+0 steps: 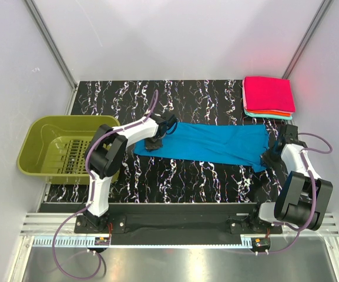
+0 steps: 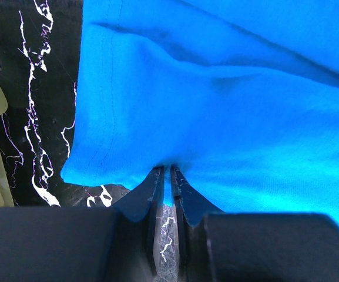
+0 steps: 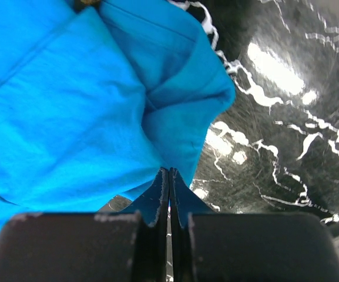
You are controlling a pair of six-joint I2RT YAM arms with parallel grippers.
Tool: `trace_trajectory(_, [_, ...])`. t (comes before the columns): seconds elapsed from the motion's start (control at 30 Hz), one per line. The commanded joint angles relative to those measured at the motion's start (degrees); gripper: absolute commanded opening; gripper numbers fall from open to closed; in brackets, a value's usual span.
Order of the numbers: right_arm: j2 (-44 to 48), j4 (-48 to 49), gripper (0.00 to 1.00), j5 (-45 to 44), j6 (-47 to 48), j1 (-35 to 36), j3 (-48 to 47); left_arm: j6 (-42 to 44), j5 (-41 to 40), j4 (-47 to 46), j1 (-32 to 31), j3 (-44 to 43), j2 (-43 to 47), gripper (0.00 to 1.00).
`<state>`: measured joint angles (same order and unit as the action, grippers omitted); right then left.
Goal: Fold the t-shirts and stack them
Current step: Fold the tshirt
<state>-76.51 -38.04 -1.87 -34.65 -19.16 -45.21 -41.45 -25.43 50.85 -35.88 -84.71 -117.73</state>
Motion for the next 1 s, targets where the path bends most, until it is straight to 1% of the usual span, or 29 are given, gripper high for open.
trace_trajectory(0.0, [0.4,3.23,0.0,-0.15,5.2,0.35,-3.12,0.06,-2.61,0.22,0.81,0.77,-1.8,0.13])
trace_trajectory(0.1, [-1.88,3.59,0.0,-1.82,7.66,0.44,-5.58,0.05,-2.25,0.3,0.9,0.42,-2.32,0.13])
trace_trajectory(0.23, [-5.48,3.33,0.0,-7.17,11.44,0.88,-8.84,-0.03,-2.34,0.48,0.81,0.24,-2.5,0.13])
trace_trajectory(0.3, [-7.33,3.41,0.0,-7.97,12.24,1.66,-10.59,-0.12,-2.26,0.48,0.81,-0.02,-2.59,0.13])
trace_trajectory(0.37, [-9.26,3.5,0.0,-9.72,12.68,3.41,-12.43,-0.12,-2.08,0.48,0.81,-0.28,-3.03,0.13])
trace_trajectory(0.4, [-9.79,3.85,0.0,-11.04,13.03,5.43,-12.97,-0.03,-2.08,0.56,0.81,-0.28,-3.12,0.13])
trace_trajectory(0.5, [-12.68,5.34,0.0,-12.62,16.1,9.04,-15.16,0.06,-2.17,0.48,0.81,-0.28,-3.03,0.13])
trace_trajectory(0.63, [-14.54,8.41,0.0,-14.47,22.33,12.03,-15.87,0.06,-2.26,0.48,0.81,-0.2,-2.68,0.13])
trace_trajectory(0.73, [-14.63,10.09,0.0,-13.96,25.15,12.13,-15.79,-0.12,-2.26,0.48,0.55,-0.11,-2.5,0.13])
trace_trajectory(0.8, [-14.72,11.23,0.0,-11.15,27.79,12.13,-15.61,-0.12,-2.34,0.48,0.28,-0.28,-2.68,0.13])
trace_trajectory(0.97, [-15.51,15.1,0.0,-10.61,32.1,12.13,-15.96,-0.38,-2.17,0.48,-0.07,-0.46,-3.64,0.13])
